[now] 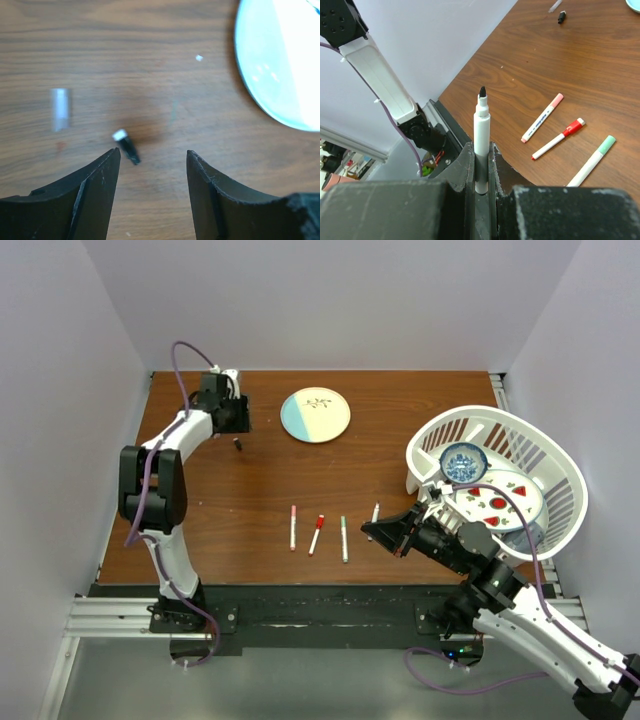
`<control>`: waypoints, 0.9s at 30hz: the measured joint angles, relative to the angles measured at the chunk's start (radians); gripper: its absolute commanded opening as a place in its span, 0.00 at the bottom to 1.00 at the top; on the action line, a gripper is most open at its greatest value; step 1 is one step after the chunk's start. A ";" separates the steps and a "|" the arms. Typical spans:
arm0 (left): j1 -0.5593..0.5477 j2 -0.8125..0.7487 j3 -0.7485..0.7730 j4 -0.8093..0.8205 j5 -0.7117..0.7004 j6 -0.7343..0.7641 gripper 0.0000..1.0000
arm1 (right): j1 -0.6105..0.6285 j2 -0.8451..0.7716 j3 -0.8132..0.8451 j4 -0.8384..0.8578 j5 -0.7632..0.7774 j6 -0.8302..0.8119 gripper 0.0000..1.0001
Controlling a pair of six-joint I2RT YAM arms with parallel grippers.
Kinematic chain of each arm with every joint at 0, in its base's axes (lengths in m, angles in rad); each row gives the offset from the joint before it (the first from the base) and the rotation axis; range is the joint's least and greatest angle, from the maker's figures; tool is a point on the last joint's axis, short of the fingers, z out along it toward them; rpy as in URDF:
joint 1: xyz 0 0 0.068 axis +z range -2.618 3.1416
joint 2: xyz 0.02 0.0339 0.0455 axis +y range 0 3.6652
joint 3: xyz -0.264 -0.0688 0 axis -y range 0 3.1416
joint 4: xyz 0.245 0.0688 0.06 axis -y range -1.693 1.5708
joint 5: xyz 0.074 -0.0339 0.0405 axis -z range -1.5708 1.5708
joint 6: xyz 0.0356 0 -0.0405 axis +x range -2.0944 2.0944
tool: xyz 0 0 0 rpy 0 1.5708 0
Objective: Insert the pens into the pen caps
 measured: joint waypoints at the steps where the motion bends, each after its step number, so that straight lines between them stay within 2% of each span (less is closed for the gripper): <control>1: 0.000 0.000 0.006 -0.004 -0.021 -0.003 0.58 | 0.000 0.000 0.000 0.000 0.000 0.000 0.00; 9: 0.000 0.068 0.063 -0.080 -0.154 -0.035 0.56 | 0.000 0.000 0.000 -0.001 0.000 -0.004 0.00; 27: 0.000 0.190 0.127 -0.139 -0.195 -0.043 0.43 | 0.000 0.022 0.000 -0.005 0.003 -0.010 0.00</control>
